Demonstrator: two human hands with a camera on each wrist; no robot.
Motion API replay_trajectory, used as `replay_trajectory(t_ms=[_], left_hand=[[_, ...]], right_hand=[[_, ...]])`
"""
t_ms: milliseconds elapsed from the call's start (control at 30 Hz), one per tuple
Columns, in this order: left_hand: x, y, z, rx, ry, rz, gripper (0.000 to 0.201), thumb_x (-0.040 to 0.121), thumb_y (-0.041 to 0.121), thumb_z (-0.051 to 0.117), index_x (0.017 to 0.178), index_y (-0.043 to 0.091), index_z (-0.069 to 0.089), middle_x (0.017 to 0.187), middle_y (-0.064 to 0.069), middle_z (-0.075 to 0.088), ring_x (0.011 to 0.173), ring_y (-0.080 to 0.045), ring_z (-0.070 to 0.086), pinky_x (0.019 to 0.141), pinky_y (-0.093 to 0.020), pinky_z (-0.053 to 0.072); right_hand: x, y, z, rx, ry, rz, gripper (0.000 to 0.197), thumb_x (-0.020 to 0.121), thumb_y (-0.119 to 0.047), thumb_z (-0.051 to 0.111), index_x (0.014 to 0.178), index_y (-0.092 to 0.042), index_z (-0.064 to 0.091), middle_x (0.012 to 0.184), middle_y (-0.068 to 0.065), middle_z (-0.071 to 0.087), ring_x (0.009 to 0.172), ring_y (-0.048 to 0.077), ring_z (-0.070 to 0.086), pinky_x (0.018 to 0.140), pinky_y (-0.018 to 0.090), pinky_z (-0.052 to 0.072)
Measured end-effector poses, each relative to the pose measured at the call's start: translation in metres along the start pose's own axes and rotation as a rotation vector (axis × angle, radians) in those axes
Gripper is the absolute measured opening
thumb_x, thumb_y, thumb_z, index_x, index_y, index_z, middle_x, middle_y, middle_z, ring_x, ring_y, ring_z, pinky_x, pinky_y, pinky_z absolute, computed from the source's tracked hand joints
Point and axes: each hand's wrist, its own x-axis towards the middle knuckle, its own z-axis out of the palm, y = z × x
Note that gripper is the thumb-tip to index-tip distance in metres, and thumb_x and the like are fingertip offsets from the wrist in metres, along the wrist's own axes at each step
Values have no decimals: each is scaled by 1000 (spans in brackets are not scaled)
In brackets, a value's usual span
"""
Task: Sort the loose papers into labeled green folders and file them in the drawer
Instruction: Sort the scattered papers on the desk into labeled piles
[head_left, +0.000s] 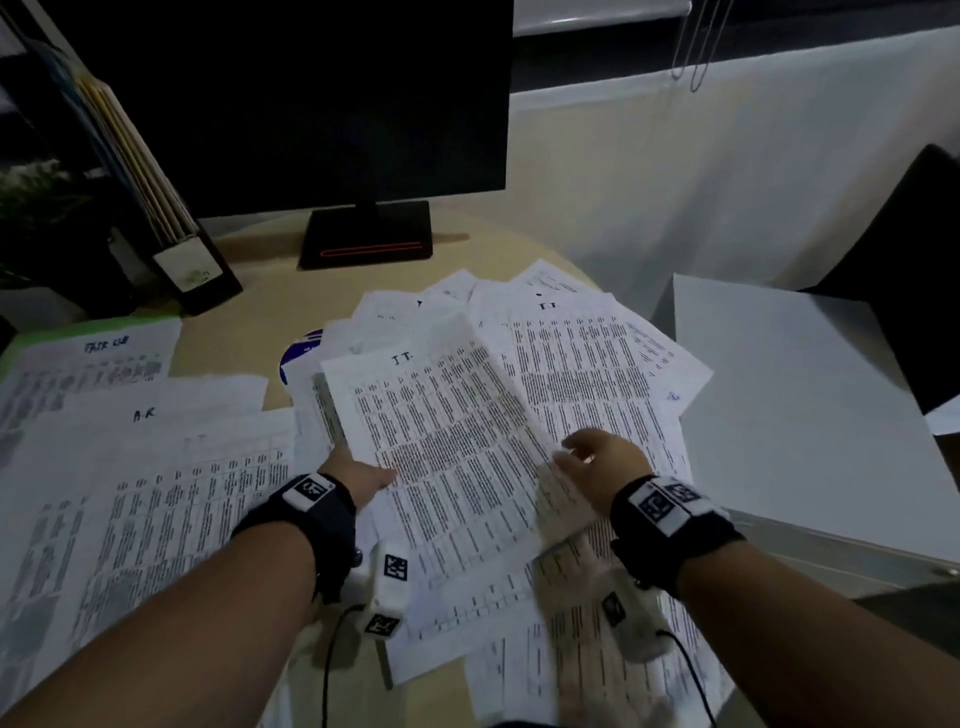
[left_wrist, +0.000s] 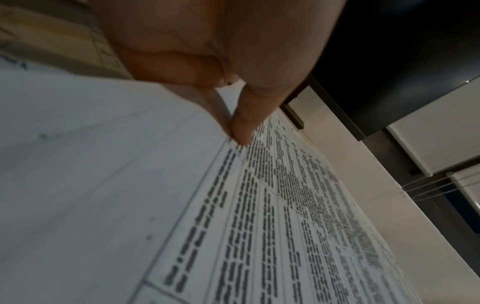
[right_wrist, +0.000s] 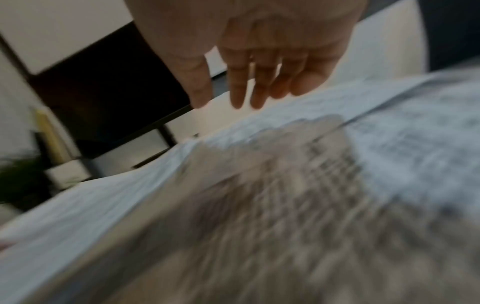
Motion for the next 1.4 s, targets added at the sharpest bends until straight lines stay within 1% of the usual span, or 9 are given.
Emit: replay_trajectory(t_ms=[100, 200, 467, 633, 800, 1000, 1133, 1267, 1400], left_hand=[[-11, 9, 4, 159, 77, -8, 76, 81, 20, 74, 145, 7, 33, 141, -15, 47, 122, -34, 49, 103, -39, 42], [-22, 18, 9, 202, 109, -5, 70, 88, 14, 66, 145, 4, 27, 143, -17, 42, 126, -36, 45, 100, -36, 40], [-22, 16, 7, 220, 121, -24, 66, 86, 10, 67, 143, 6, 33, 139, -16, 48, 123, -35, 49, 102, -38, 42], [-22, 16, 8, 285, 145, -29, 65, 89, 14, 64, 144, 4, 30, 138, -19, 47, 118, -36, 50, 87, -33, 43], [-20, 16, 9, 313, 150, -49, 68, 89, 14, 64, 145, 5, 26, 139, -21, 45, 119, -37, 49, 91, -37, 44], [-18, 16, 11, 304, 166, -60, 68, 90, 12, 62, 146, 5, 25, 142, -19, 44, 123, -36, 47, 100, -39, 41], [-15, 14, 10, 290, 162, -61, 68, 88, 12, 64, 145, 6, 28, 142, -17, 45, 123, -36, 48, 102, -39, 42], [-8, 12, 9, 268, 162, -67, 72, 86, 13, 66, 147, 8, 27, 143, -16, 45, 123, -36, 49, 103, -40, 42], [3, 3, 6, 276, 156, -57, 74, 81, 18, 70, 144, 10, 34, 139, -14, 49, 115, -34, 55, 98, -40, 47]], right_hand=[[17, 18, -29, -179, 196, 237, 50, 85, -44, 63, 123, -14, 54, 122, 11, 53, 107, 27, 53, 88, 35, 46], [27, 32, -42, -123, 116, 421, 60, 80, -45, 71, 121, -7, 49, 107, 12, 52, 95, 29, 54, 81, 33, 44], [38, 48, -44, -162, -11, 354, 39, 79, -34, 73, 109, -11, 62, 78, 2, 58, 77, 23, 55, 65, 26, 44], [43, 52, -39, -141, 44, 366, 56, 68, -43, 81, 107, -17, 53, 99, 6, 57, 88, 23, 53, 78, 31, 49], [42, 53, -40, -166, -14, 380, 40, 72, -34, 80, 98, -9, 65, 71, -1, 58, 70, 18, 58, 48, 20, 40], [41, 52, -33, -82, 102, 431, 82, 58, -44, 87, 118, -11, 43, 120, 10, 50, 109, 29, 54, 90, 41, 48], [39, 56, -33, 54, 69, 408, 71, 56, -33, 90, 109, -8, 51, 107, 10, 65, 92, 29, 65, 77, 37, 57], [36, 49, -41, -2, 130, 297, 38, 80, -28, 73, 103, -7, 52, 104, 12, 63, 82, 26, 59, 65, 30, 50], [36, 36, -43, 309, 195, 230, 48, 90, -30, 62, 131, -14, 44, 112, 10, 59, 87, 24, 54, 70, 26, 40]])
